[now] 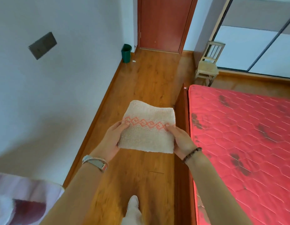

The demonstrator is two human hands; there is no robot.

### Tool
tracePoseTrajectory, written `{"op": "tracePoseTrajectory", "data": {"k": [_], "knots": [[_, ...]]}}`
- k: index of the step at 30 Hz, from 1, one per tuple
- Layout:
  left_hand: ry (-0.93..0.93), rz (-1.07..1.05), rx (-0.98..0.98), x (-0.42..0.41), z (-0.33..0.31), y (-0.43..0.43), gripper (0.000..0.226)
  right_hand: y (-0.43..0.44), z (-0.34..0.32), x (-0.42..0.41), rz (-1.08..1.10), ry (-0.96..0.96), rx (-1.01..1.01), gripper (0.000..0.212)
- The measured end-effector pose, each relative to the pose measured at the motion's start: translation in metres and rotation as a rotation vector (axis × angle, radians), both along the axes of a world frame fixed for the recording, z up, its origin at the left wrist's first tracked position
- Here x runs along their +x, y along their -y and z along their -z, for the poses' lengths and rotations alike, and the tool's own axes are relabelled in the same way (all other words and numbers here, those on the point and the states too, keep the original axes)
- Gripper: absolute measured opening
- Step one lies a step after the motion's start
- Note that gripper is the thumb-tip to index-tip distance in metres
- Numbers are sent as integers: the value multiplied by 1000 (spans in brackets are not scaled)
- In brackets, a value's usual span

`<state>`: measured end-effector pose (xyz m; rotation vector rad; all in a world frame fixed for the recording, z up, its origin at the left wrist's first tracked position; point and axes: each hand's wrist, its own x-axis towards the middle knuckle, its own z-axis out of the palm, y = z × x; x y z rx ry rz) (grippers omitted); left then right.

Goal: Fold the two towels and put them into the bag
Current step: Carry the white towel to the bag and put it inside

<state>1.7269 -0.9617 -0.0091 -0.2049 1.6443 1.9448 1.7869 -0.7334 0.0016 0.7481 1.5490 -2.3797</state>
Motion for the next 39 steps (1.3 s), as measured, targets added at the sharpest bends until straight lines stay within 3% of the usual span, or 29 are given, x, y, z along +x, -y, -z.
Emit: {"op": "tracePoseTrajectory", "data": {"k": [20, 39], "knots": [[3, 145, 51, -234, -48, -130, 36, -108, -28, -194, 244, -118, -27, 30], [15, 170, 56, -409, -43, -298, 34, -282, -42, -365, 225, -95, -49, 28]]}}
